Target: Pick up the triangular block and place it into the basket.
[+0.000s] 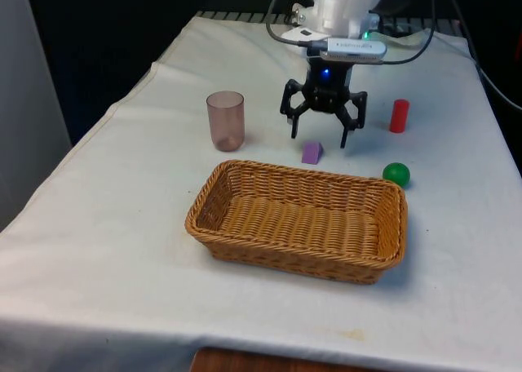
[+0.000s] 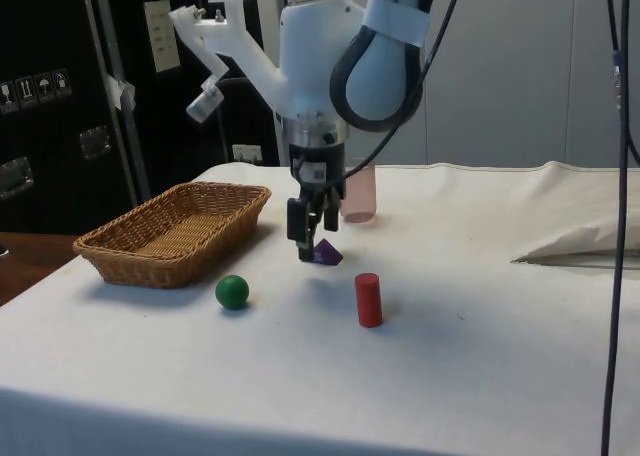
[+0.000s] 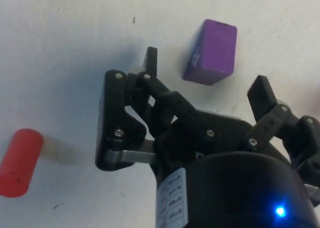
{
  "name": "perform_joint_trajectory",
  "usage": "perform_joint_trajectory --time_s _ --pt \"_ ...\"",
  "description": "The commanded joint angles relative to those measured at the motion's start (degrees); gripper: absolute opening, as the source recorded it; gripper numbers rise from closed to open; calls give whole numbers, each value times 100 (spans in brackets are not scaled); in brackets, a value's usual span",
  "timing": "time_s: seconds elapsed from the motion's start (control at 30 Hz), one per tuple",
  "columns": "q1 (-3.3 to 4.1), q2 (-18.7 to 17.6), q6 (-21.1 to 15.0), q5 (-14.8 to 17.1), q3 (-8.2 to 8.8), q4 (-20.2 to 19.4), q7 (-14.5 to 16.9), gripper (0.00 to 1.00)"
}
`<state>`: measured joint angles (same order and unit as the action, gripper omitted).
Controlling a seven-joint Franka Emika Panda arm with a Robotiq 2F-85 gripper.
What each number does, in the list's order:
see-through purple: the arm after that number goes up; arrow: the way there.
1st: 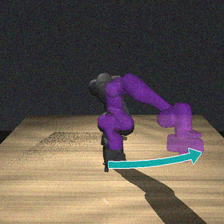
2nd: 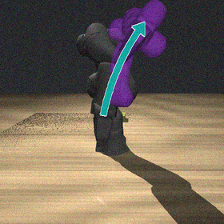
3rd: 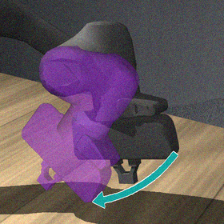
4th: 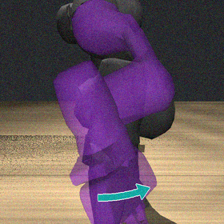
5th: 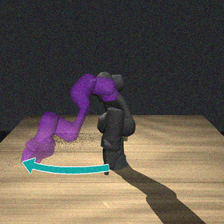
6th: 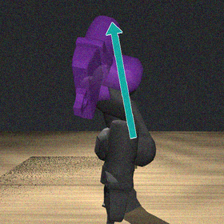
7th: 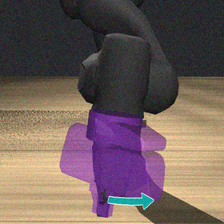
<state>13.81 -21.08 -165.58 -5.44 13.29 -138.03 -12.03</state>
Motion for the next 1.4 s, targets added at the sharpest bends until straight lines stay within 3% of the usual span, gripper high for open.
perform_joint_trajectory --time_s 0.0,0.07,0.13,0.17,0.33,0.37,0.43,0.97,1.37 --pt "-11 -46 -74 34 -23 17 -11 95" --pt "-11 -52 -74 29 -23 23 -11 90" --pt "-11 -63 -74 29 -23 29 -23 80" --pt "-11 -74 -74 29 -23 34 -29 69" --pt "0 -69 -6 0 0 46 -29 45" --pt "-6 -92 -74 23 -17 46 -34 45" --pt "-6 -97 -80 23 -17 52 -40 33" --pt "0 11 52 0 11 103 -29 33" --pt "23 653 745 -63 69 183 -63 33"
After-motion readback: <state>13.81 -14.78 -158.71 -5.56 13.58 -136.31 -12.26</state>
